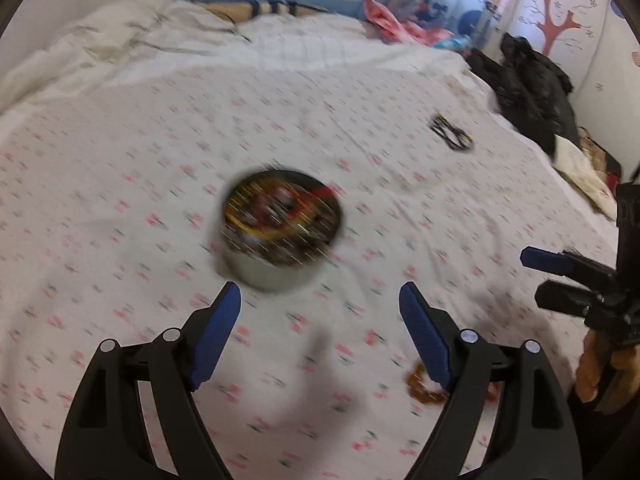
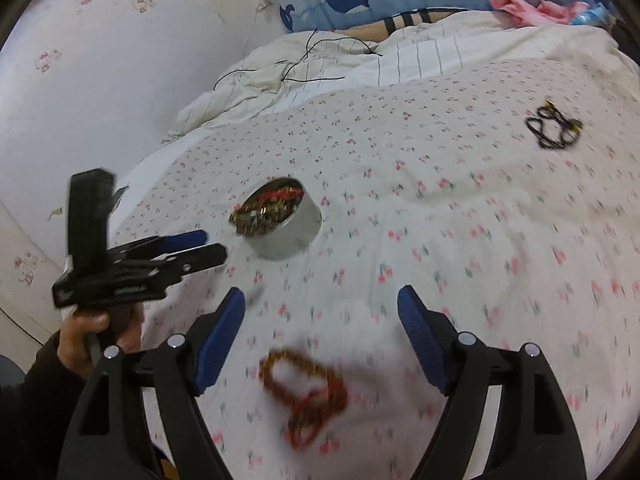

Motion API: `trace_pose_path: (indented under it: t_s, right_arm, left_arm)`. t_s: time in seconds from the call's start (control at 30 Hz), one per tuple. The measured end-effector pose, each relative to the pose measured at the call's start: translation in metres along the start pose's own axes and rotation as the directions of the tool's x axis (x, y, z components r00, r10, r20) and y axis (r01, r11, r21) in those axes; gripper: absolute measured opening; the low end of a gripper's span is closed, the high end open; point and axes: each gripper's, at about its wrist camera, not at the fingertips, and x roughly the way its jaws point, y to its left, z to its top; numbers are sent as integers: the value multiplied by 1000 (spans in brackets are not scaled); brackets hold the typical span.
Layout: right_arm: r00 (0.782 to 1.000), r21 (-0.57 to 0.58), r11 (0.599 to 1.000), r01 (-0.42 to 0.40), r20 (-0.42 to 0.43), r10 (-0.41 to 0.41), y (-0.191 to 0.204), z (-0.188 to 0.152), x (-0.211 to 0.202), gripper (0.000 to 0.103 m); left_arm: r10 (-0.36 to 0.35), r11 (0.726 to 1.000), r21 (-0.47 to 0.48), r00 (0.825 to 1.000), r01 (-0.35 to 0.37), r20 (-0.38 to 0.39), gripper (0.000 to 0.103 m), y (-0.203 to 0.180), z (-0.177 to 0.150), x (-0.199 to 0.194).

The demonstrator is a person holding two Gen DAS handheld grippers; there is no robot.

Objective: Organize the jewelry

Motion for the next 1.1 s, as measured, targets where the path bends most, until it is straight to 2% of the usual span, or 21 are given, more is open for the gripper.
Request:
trace_pose_path:
  t_s: [0.07, 0.2, 0.27, 0.47, 0.6, 1.0, 1.1]
  right_arm:
    - [1000, 1, 1000, 22, -8, -22, -1, -18, -8, 76]
    - [999, -30, 999, 30, -43, -31, 6, -43, -17, 76]
    - [998, -92, 995, 22, -58, -28, 22, -49, -18, 76]
    - [982, -252, 962, 109, -120, -143, 51, -76, -9, 76]
    - [981, -258, 960, 108, -127, -145, 51, -83, -10, 76]
    - [978, -258, 961, 100, -151, -143, 52, -86, -8, 78]
    - [977, -262, 960, 98, -157, -143, 53, -87, -7, 78]
  left_arm:
    - [-32, 999, 11, 999, 32, -33, 78, -9, -8, 6]
    - [-47, 995, 85, 996, 53, -78, 78, -32, -24, 18]
    - [-55, 990, 128, 994, 67, -96, 78, -45, -33, 23]
    - [-48, 979, 189, 988, 76, -149, 78, -64, -51, 38]
    - [-22, 971, 232, 987, 59, -159, 78, -73, -59, 43]
    - [12, 963, 268, 987, 31, -157, 78, -74, -61, 44]
    - [42, 960, 281, 987, 2, -152, 78, -74, -62, 45]
